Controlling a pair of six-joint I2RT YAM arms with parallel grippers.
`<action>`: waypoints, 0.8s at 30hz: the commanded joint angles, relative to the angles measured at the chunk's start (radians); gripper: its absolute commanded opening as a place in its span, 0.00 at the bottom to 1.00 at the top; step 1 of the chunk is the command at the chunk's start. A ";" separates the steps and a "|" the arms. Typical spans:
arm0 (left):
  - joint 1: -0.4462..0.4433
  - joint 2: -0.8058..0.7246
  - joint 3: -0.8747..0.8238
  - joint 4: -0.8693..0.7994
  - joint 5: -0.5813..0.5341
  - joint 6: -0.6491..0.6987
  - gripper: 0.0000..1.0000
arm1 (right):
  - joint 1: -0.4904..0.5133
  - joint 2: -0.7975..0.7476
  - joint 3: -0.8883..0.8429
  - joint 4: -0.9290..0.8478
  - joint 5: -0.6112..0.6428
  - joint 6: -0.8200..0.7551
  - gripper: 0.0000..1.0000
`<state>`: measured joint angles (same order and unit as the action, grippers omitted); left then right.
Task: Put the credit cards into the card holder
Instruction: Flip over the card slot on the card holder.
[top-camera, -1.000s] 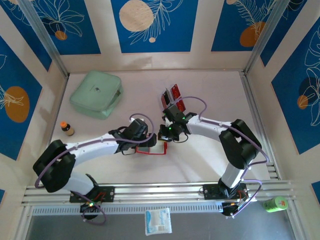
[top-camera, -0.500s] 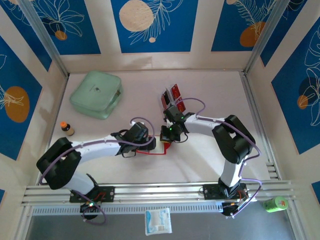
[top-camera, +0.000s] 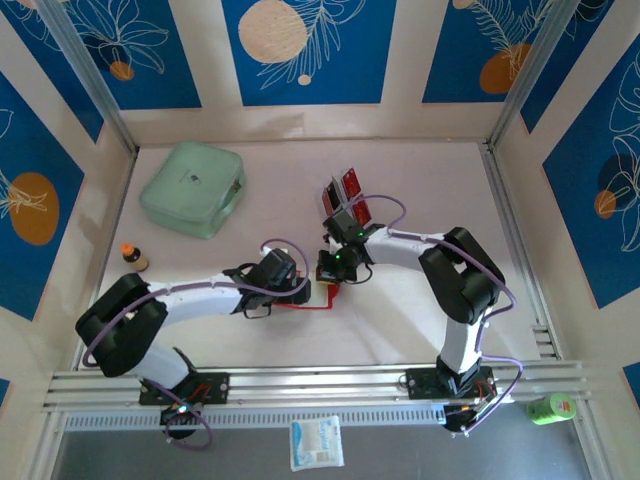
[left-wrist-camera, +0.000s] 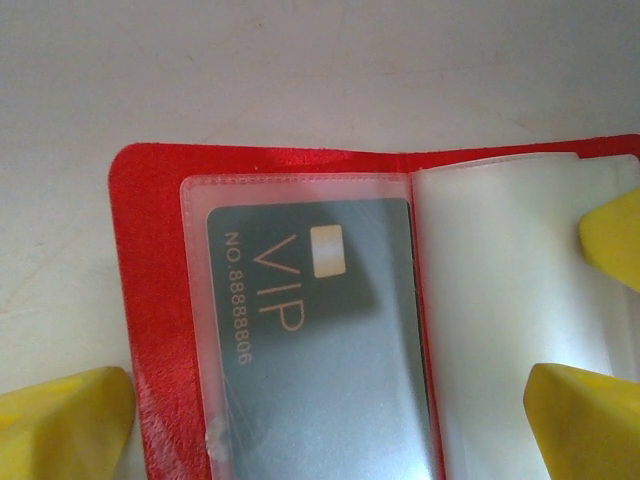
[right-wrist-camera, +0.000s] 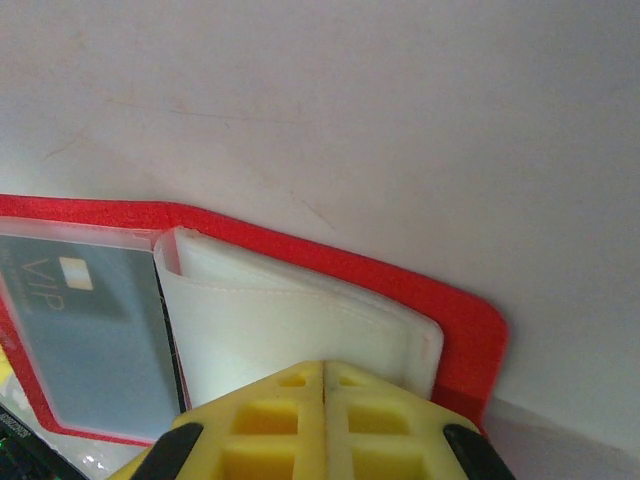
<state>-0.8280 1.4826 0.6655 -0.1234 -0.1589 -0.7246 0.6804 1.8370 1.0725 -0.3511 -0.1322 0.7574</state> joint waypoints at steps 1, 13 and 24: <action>-0.008 0.016 -0.018 0.020 0.004 0.011 1.00 | 0.011 0.031 0.017 -0.012 -0.017 -0.017 0.00; -0.010 -0.017 -0.035 0.085 0.034 0.019 1.00 | 0.013 0.044 0.004 0.010 -0.036 0.010 0.00; -0.013 0.015 -0.048 0.104 0.038 0.016 1.00 | 0.013 0.044 -0.008 0.038 -0.062 0.036 0.00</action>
<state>-0.8280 1.4734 0.6384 -0.0769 -0.1619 -0.7242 0.6861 1.8568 1.0798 -0.3099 -0.1661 0.7773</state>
